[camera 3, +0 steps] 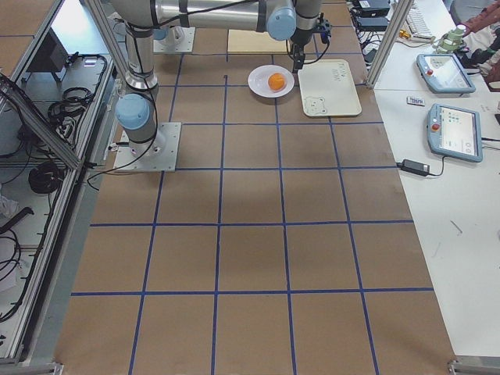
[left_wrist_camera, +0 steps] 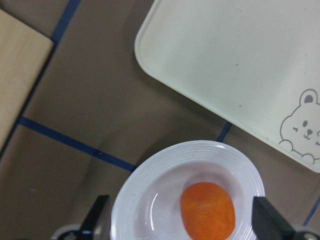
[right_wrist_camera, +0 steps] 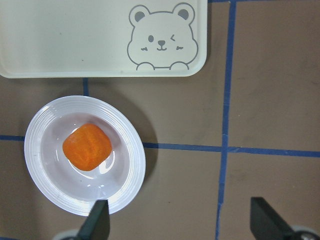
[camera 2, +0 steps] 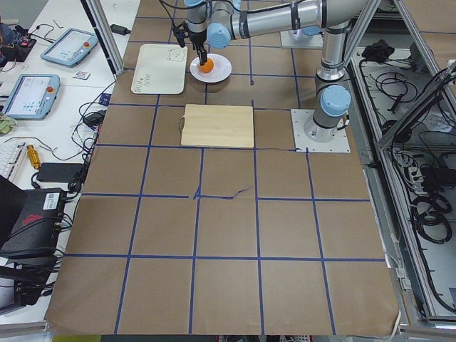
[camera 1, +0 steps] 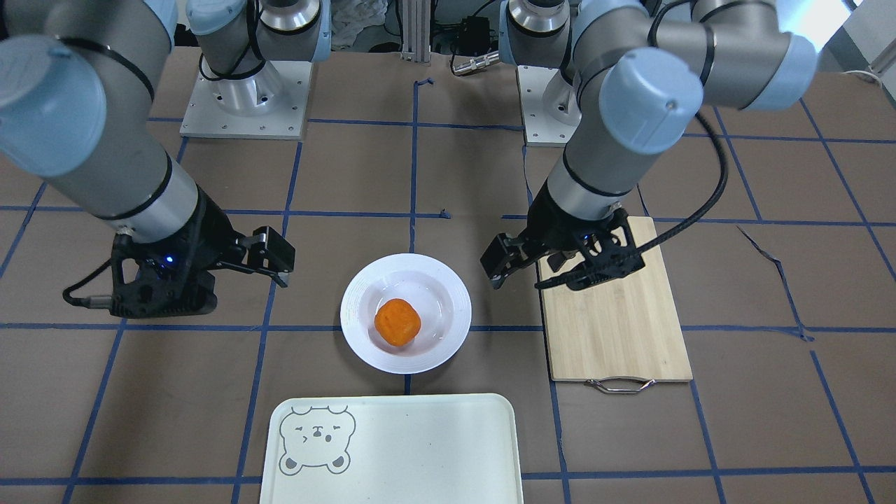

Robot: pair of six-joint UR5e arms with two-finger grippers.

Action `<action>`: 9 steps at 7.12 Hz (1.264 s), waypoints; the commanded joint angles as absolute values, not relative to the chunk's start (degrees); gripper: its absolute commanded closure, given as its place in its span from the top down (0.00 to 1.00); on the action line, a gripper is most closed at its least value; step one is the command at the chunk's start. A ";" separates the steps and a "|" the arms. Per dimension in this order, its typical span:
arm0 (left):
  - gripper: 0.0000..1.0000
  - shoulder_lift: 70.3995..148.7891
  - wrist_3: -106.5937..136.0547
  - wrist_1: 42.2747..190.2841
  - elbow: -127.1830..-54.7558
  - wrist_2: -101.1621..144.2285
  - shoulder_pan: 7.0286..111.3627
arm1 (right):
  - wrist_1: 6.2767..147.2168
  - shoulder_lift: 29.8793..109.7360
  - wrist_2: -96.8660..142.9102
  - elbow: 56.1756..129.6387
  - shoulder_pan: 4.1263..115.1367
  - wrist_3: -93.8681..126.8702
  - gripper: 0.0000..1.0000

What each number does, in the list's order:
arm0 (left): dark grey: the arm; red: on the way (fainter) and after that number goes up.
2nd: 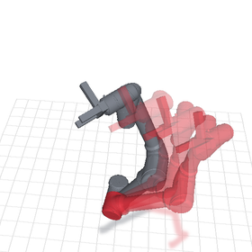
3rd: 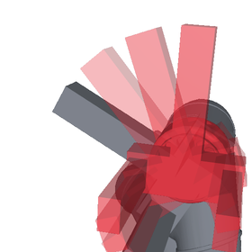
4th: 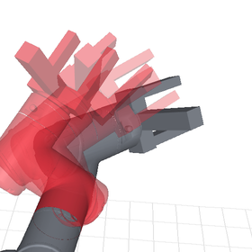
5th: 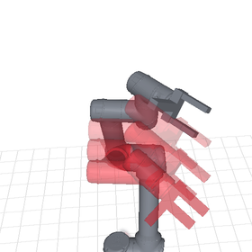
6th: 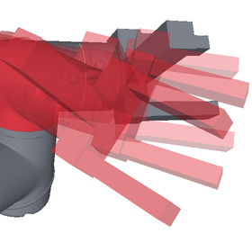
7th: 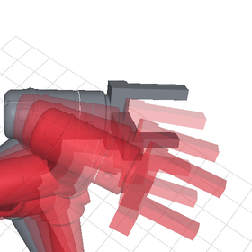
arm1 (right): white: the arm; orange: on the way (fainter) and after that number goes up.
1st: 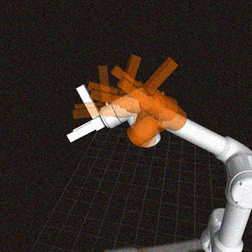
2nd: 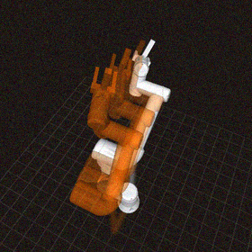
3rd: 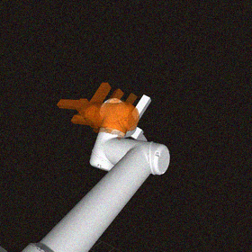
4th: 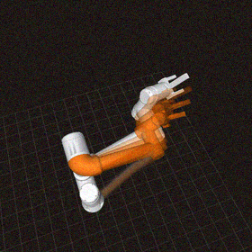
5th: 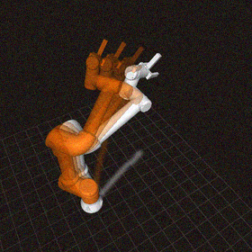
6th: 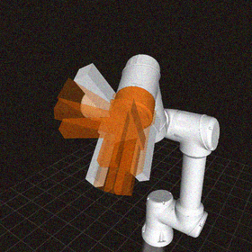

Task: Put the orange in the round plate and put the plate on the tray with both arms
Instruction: 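Retract the left arm while the right gripper reaches down to grip the plate rim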

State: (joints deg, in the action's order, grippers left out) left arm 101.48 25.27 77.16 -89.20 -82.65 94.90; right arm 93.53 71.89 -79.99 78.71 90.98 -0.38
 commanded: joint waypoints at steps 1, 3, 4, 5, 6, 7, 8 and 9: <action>1.00 96.53 14.55 84.63 -84.47 -88.84 94.83 | 100.93 66.55 -74.72 82.93 90.71 1.31 1.00; 1.00 93.35 10.91 88.12 -85.08 -90.69 94.40 | 119.24 65.83 -74.53 95.46 90.79 3.25 1.00; 1.00 92.30 8.64 88.50 -85.51 -90.79 94.22 | 127.27 65.66 -74.79 102.32 90.79 2.90 1.00; 1.00 92.02 6.87 88.42 -85.43 -90.62 93.44 | 130.05 65.74 -74.71 104.65 90.88 3.42 1.00; 1.00 91.59 6.25 89.20 -85.43 -90.70 92.73 | 129.99 65.66 -74.53 104.94 91.14 4.38 1.00; 1.00 90.97 6.24 90.08 -85.52 -90.88 92.64 | 130.25 65.74 -74.44 105.81 92.19 8.31 1.00; 1.00 90.79 6.24 90.09 -85.52 -90.88 92.46 | 133.13 65.66 -71.75 107.13 93.15 10.44 1.00; 1.00 90.62 6.24 90.17 -85.43 -90.88 92.46 | 134.02 65.74 -70.94 108.62 93.25 10.55 1.00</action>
